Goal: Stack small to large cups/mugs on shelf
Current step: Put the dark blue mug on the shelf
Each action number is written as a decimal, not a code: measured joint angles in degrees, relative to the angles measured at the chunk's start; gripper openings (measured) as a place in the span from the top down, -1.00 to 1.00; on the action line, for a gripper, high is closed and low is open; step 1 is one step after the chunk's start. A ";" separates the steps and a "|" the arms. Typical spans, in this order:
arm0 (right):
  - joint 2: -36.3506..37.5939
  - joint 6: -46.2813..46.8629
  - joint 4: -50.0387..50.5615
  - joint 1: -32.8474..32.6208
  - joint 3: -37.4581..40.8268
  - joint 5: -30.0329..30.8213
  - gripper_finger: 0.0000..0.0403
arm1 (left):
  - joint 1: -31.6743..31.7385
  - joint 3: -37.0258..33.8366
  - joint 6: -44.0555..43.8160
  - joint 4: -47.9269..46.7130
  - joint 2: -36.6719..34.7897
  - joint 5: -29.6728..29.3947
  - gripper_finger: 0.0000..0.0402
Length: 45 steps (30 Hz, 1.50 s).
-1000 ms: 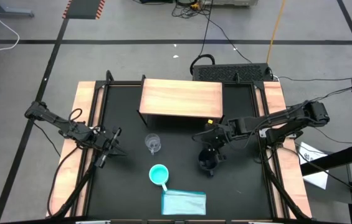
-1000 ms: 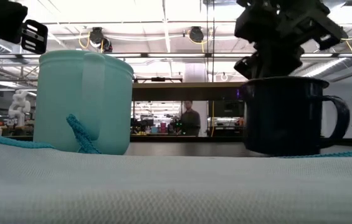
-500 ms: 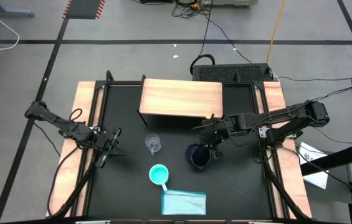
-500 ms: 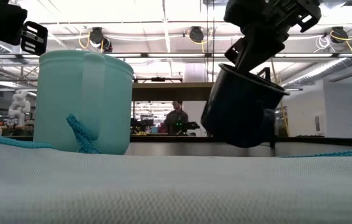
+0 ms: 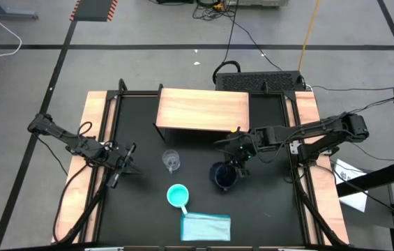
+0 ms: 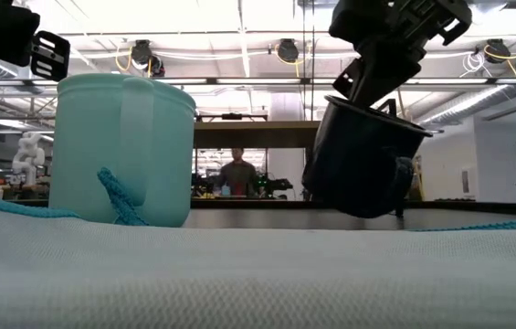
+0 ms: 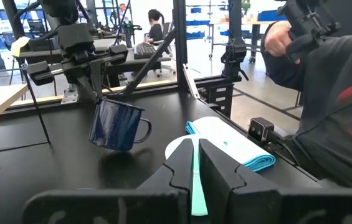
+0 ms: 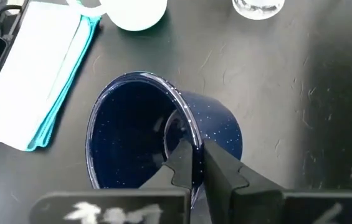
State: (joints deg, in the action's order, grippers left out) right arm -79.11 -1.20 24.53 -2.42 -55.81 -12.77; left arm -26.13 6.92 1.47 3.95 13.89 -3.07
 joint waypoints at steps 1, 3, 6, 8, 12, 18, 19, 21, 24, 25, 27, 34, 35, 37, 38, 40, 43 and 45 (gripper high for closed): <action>0.00 0.35 0.71 0.13 0.00 -0.79 0.96 | 0.00 0.00 -0.06 0.00 -0.02 0.00 0.86; -0.15 0.92 1.83 0.17 0.00 -1.18 0.96 | 0.00 -0.01 -0.08 0.00 -0.01 0.00 0.86; -0.22 2.17 2.60 0.17 0.00 -1.07 0.96 | 0.00 -0.01 -0.12 0.00 -0.01 0.00 0.86; -0.22 2.32 2.86 0.17 0.00 -1.05 0.96 | 0.00 -0.01 -0.13 0.00 -0.01 0.00 0.86; -0.22 3.48 4.06 0.18 -0.02 -1.07 0.96 | 0.00 -0.02 -0.10 0.00 0.00 0.00 0.86; -0.20 3.81 5.10 0.22 -0.07 -1.12 0.96 | 0.00 -0.02 -0.08 0.01 -0.02 0.00 0.86; -0.20 3.91 5.20 0.22 -0.07 -1.10 0.96 | 0.00 0.00 -0.08 0.02 0.00 0.00 0.86; -0.20 4.86 5.21 0.22 -0.06 -1.03 0.96 | 0.00 -0.01 -0.10 0.02 -0.01 0.00 0.86; -0.14 6.02 3.82 0.26 1.05 -1.02 0.96 | 0.00 0.00 -0.13 0.02 -0.02 0.00 0.86; -0.13 6.50 3.66 0.43 1.47 -1.05 0.96 | 0.00 -0.02 -0.13 0.02 -0.02 0.00 0.86; -0.13 7.12 3.63 0.52 2.10 -0.76 0.96 | 0.00 -0.02 -0.14 0.02 -0.01 0.00 0.86; -0.11 6.77 1.99 0.52 3.36 0.87 0.96 | 0.00 -0.02 0.09 0.02 0.00 0.00 0.86; -0.11 6.82 1.87 0.52 3.55 0.92 0.96 | 0.00 -0.01 0.10 0.00 0.00 0.00 0.86; -0.12 7.47 1.87 0.52 3.97 1.23 0.96 | 0.00 0.00 0.12 -0.30 -0.01 0.00 0.86; -0.13 8.05 1.92 0.52 4.16 1.94 0.96 | 0.00 -0.02 0.12 -0.71 -0.02 0.00 0.86; -0.13 8.51 1.86 0.52 4.50 2.34 0.96 | 0.00 0.00 0.16 -1.36 0.00 0.00 0.86; -0.15 8.45 1.76 0.51 4.57 2.43 0.96 | 0.00 -0.02 0.23 -1.71 0.00 0.00 0.86; -0.20 8.12 1.30 0.50 4.65 2.34 0.90 | 0.00 -0.02 0.64 -1.69 0.00 0.00 0.86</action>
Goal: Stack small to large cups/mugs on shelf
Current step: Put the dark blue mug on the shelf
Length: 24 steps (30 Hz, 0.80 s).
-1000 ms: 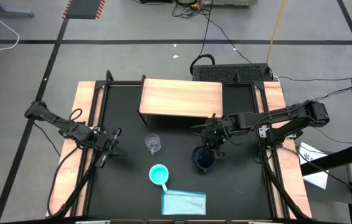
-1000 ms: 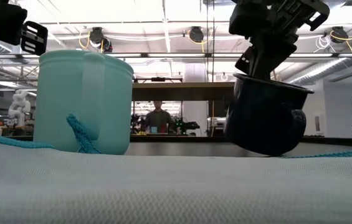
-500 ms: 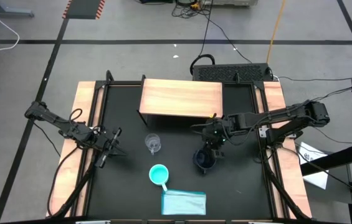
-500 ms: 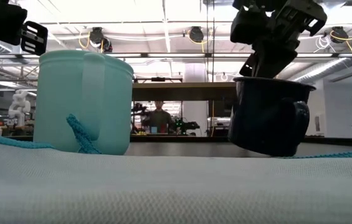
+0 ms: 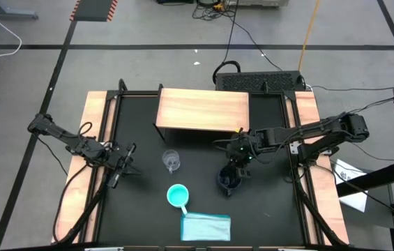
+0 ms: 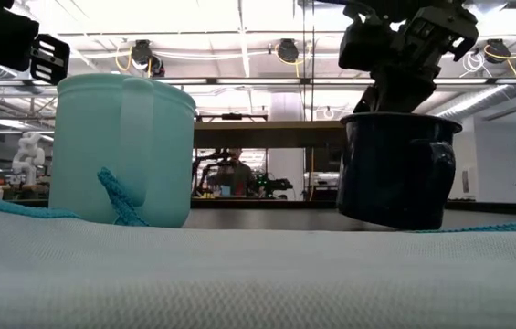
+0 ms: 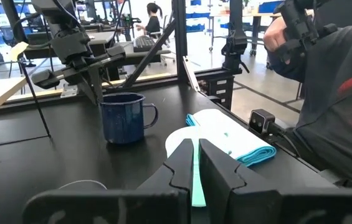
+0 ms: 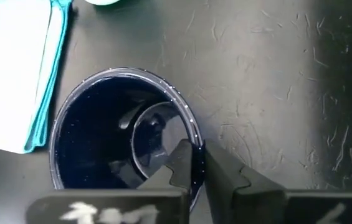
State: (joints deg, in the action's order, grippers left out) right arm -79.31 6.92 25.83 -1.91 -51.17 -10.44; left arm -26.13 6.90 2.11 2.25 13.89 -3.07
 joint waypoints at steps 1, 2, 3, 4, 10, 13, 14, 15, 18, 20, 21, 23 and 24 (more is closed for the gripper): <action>-0.06 -0.11 -0.27 0.00 0.04 0.00 0.86 | 0.00 0.00 0.35 0.01 0.00 0.00 0.86; -0.11 -0.27 -0.35 -0.02 0.08 0.28 0.81 | 0.00 0.02 0.49 0.01 0.00 0.00 0.86; -0.15 -0.31 -0.09 -0.01 0.21 0.24 0.76 | 0.00 0.02 0.57 0.01 0.00 -0.01 0.86; -0.17 -0.30 0.00 0.02 0.21 0.16 0.72 | 0.00 0.01 0.59 0.01 0.00 0.00 0.86; -0.15 -0.44 -0.36 -0.02 0.16 -0.07 0.62 | 0.00 0.02 0.57 -0.02 0.00 0.00 0.86; -0.15 -0.45 -0.72 -0.02 0.16 -0.11 0.62 | 0.00 0.00 0.59 -0.45 -0.02 0.00 0.86; -0.15 -0.50 -0.81 -0.02 0.16 -0.12 0.62 | 0.00 0.02 0.59 -0.49 0.00 0.00 0.86; -0.13 -0.58 -0.81 -0.02 0.14 -0.15 0.62 | 0.00 0.02 0.57 -0.49 0.00 -0.01 0.86; -0.04 -1.26 -0.46 -0.02 0.12 -0.22 0.62 | 0.00 0.01 0.54 -0.53 0.00 -0.01 0.86; 0.09 -1.05 0.69 -0.02 0.04 -0.25 0.61 | 0.00 0.01 0.52 -0.53 -0.01 -0.02 0.86; 0.09 -0.64 1.82 -0.02 -0.22 -0.27 0.60 | 0.00 0.00 0.52 -0.53 0.00 0.00 0.86; 0.09 -0.05 4.99 0.04 -0.80 -0.28 0.59 | 0.00 0.02 0.58 -0.53 0.00 -0.01 0.86; 0.09 0.03 5.80 0.07 -0.88 -0.33 0.58 | 0.00 0.01 0.58 -0.53 -0.01 -0.02 0.86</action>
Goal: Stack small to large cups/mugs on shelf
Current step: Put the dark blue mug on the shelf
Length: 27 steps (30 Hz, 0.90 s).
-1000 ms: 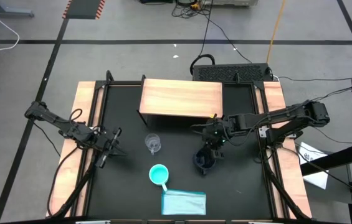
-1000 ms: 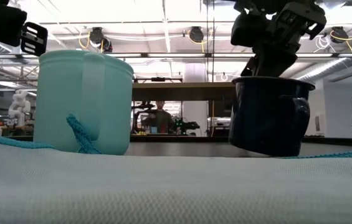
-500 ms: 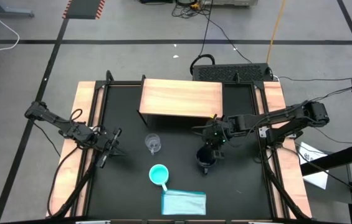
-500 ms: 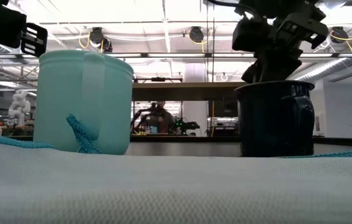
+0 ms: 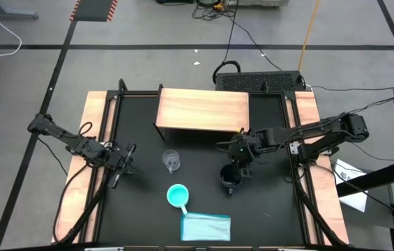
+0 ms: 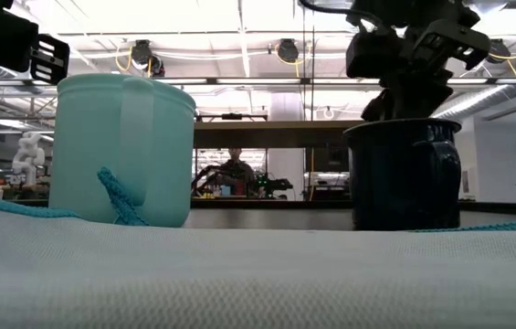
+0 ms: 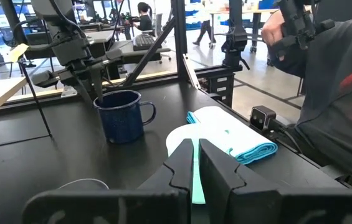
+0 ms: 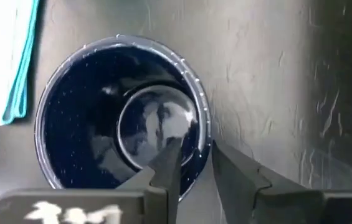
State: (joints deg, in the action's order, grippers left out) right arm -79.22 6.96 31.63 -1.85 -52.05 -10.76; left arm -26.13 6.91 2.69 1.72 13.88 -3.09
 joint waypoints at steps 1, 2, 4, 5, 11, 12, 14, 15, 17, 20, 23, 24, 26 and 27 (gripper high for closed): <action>0.00 0.25 0.40 0.02 -0.03 0.02 0.57 | 0.00 0.01 0.01 -0.01 0.01 0.00 0.86; 0.00 0.76 0.67 0.00 -0.03 0.02 0.56 | 0.00 0.00 0.01 -0.02 0.01 0.00 0.86; 0.00 1.76 0.81 0.02 -0.02 0.02 0.53 | 0.00 -0.01 0.01 -0.03 0.01 0.00 0.86; 0.00 1.90 0.89 0.02 -0.03 0.02 0.52 | 0.00 0.00 0.03 -0.06 0.01 0.00 0.86; -0.40 2.45 0.70 0.02 -0.03 0.02 0.51 | 0.00 -0.01 0.47 -0.07 0.01 0.00 0.86; -0.65 2.45 0.34 0.02 -0.03 0.02 0.51 | 0.00 -0.01 0.42 -0.07 0.01 0.00 0.86; -1.16 2.47 -0.49 0.02 -0.03 0.07 0.51 | 0.00 -0.01 0.07 -0.06 0.00 -0.02 0.86; -1.39 2.45 -0.76 0.02 -0.03 0.07 0.51 | 0.00 0.01 -0.03 -0.08 0.01 -0.02 0.86; -2.25 2.08 -0.91 0.02 -0.03 0.07 0.51 | 0.00 -0.01 -0.09 -0.16 0.01 -0.02 0.86; -4.37 2.04 -1.31 0.02 -0.06 0.04 0.51 | 0.00 -0.01 -0.19 -0.27 0.01 -0.02 0.86; -5.70 1.90 -1.58 0.02 -0.05 0.11 0.51 | 0.00 -0.01 -0.19 -0.28 0.01 0.00 0.86; -5.91 1.72 -1.63 0.02 -0.06 0.11 0.51 | 0.00 -0.01 -0.18 -0.28 0.00 -0.01 0.86; -6.00 1.43 -1.64 0.02 -0.05 0.17 0.51 | 0.00 0.00 -0.17 -0.31 0.00 -0.01 0.86; -5.99 1.34 -1.93 0.02 -0.05 0.17 0.51 | 0.00 0.00 -0.17 -0.31 -0.01 -0.02 0.86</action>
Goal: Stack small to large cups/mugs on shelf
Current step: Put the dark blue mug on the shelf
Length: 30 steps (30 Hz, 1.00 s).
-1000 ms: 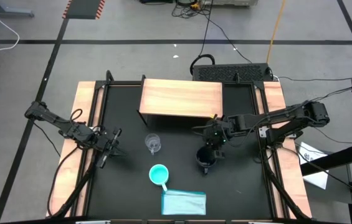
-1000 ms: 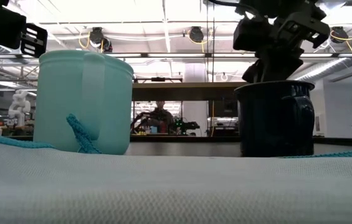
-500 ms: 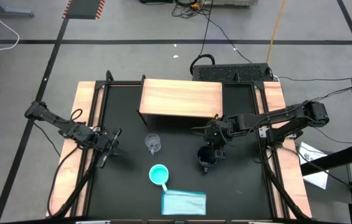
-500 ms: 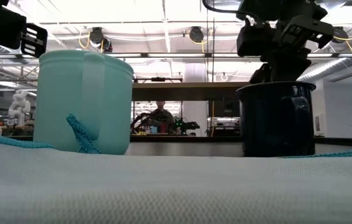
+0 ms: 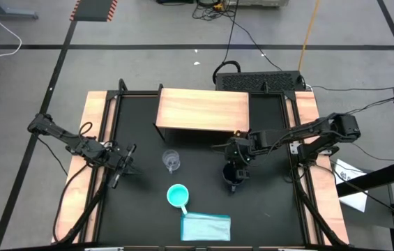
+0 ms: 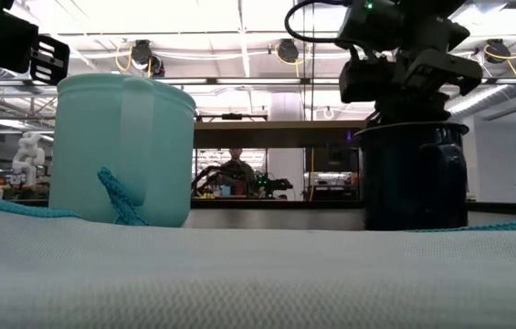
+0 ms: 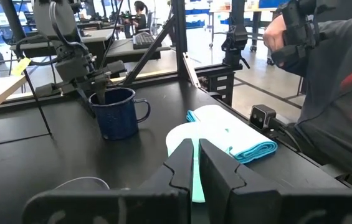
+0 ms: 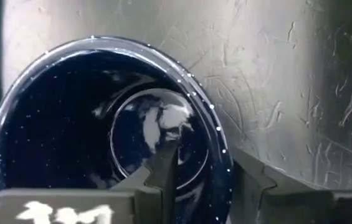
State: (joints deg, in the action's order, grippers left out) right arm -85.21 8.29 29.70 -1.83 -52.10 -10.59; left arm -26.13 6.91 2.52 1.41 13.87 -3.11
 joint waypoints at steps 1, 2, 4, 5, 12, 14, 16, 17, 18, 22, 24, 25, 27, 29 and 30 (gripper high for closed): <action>0.00 0.00 -0.42 0.00 -0.01 0.00 0.51 | 0.00 -0.01 0.01 0.00 0.02 0.00 0.86; 0.03 -0.13 -0.70 0.00 0.00 0.00 0.51 | 0.00 0.01 0.20 -0.02 0.02 0.02 0.86; 0.19 -0.98 -0.87 0.00 0.00 -0.09 0.52 | 0.00 0.00 0.20 0.00 0.00 -0.01 0.86; 0.22 -1.34 -1.13 0.00 0.00 -0.09 0.53 | 0.00 -0.01 0.20 -0.01 0.02 0.01 0.86; 0.20 -2.12 -1.21 0.02 0.00 -0.13 0.91 | 0.00 0.00 0.22 -0.01 0.01 0.02 0.86; 0.20 -2.19 -1.58 0.02 0.02 -0.15 0.94 | 0.00 0.00 0.22 -0.02 0.02 0.02 0.86; 0.20 -2.16 -1.87 0.02 0.02 -0.12 0.93 | 0.00 0.00 0.22 -0.04 0.00 0.02 0.86; 0.20 -2.16 -2.00 0.02 0.02 -0.11 0.93 | 0.00 -0.01 0.22 -0.14 0.01 0.01 0.86; 0.20 -2.16 -2.18 0.02 0.02 -0.13 0.94 | 0.00 -0.02 0.22 -0.31 0.02 0.02 0.86; 0.20 -2.16 -1.93 0.02 -0.57 -0.13 0.95 | 0.00 -0.02 0.22 -0.90 0.01 0.02 0.86; 0.20 -2.16 -2.03 0.00 -1.48 -0.13 0.95 | 0.00 -0.01 0.22 -1.19 0.02 0.02 0.86; 0.20 -2.44 -2.08 -0.12 -1.97 -0.14 0.95 | 0.00 -0.01 0.22 -1.33 0.02 0.02 0.86; 0.50 -3.54 -2.10 -0.48 -2.76 -0.12 0.95 | 0.00 -0.01 0.22 -1.40 0.01 0.02 0.86; 1.26 -4.64 -2.45 -0.59 -3.19 -0.17 0.95 | 0.00 -0.01 0.22 -1.42 0.02 0.02 0.86; 1.90 -4.83 -2.94 -0.61 -3.23 -0.18 0.95 | 0.00 -0.01 0.22 -1.44 0.02 0.02 0.86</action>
State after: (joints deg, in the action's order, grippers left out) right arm -83.31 3.47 26.75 -2.44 -55.33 -10.77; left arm -26.13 6.90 2.74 -0.03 13.89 -3.09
